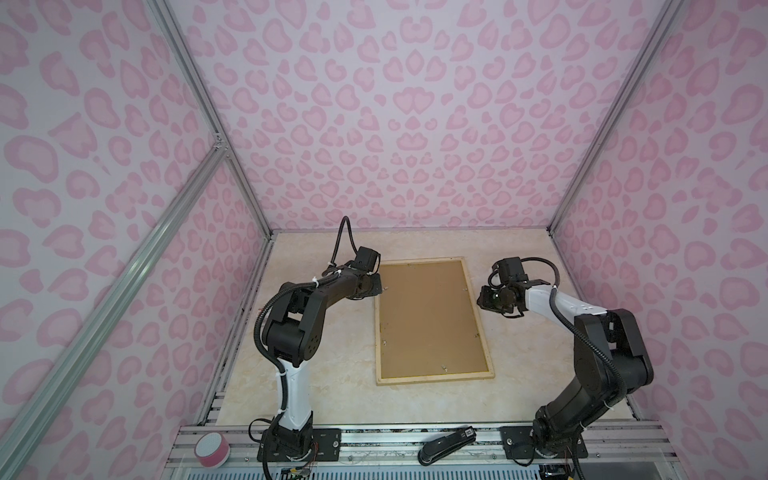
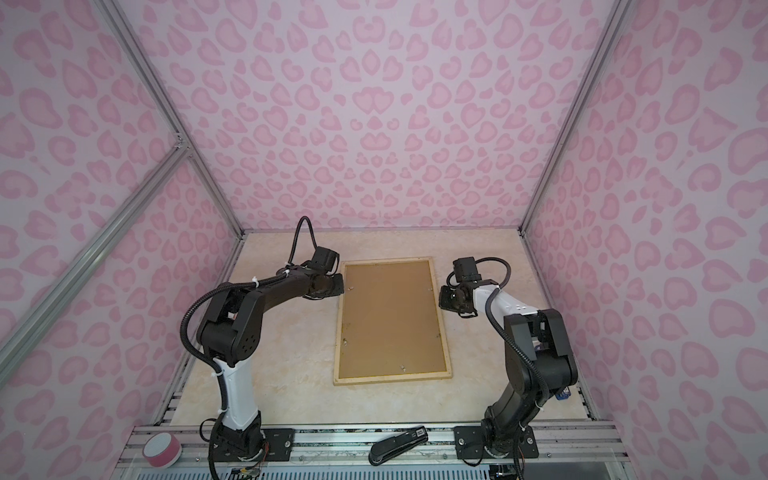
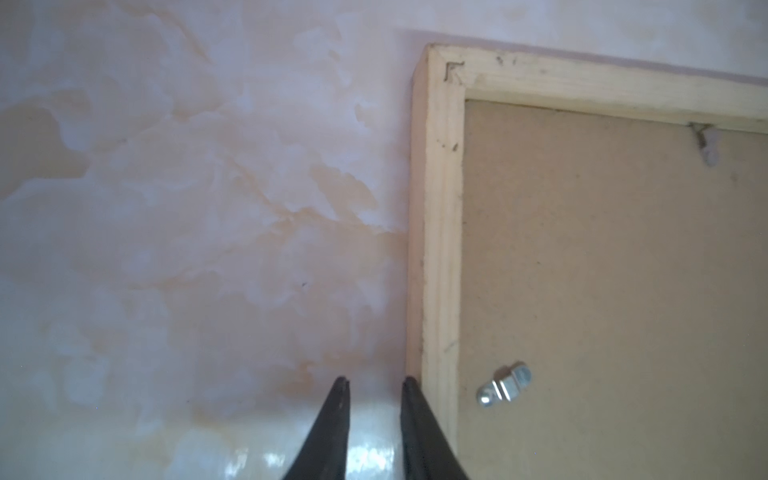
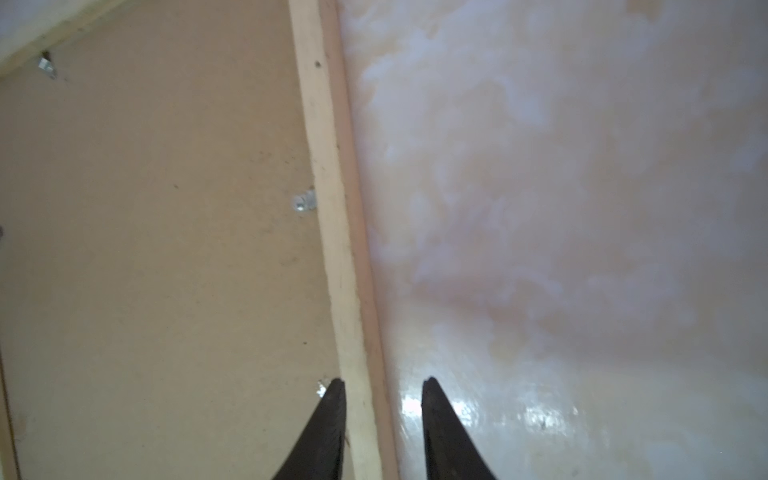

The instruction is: Put the photo into the frame

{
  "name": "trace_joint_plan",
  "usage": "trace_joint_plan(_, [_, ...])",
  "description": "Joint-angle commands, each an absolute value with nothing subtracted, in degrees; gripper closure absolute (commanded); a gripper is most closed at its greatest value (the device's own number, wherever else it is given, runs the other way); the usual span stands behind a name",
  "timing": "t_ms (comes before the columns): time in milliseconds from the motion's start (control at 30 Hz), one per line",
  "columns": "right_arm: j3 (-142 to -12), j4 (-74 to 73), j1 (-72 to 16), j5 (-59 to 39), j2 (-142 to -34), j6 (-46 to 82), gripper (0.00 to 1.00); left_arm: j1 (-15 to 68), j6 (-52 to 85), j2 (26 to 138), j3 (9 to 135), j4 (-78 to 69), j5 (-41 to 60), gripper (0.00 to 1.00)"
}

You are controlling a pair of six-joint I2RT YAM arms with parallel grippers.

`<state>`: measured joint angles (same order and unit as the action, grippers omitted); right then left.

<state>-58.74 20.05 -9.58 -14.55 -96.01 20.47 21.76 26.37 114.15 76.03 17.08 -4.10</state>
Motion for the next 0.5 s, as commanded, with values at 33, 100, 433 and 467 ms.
trace_joint_plan(33, [-61.8,21.3,-11.2,-13.7,-96.8,20.1,0.67,21.7,27.2,109.6,72.8,18.8,-4.0,0.74])
trace_joint_plan(100, [-63.6,20.1,-12.9,-14.6,-97.9,20.3,0.67,21.9,28.6,107.2,70.3,18.6,-3.1,0.73])
trace_joint_plan(433, [-82.9,16.8,-26.8,-17.8,-114.6,22.7,0.70,25.5,35.1,95.7,57.5,13.9,-0.2,0.74])
trace_joint_plan(467, [-84.6,16.7,-28.0,-17.9,-116.6,22.9,0.71,26.3,35.5,95.5,57.1,13.5,-0.3,0.74])
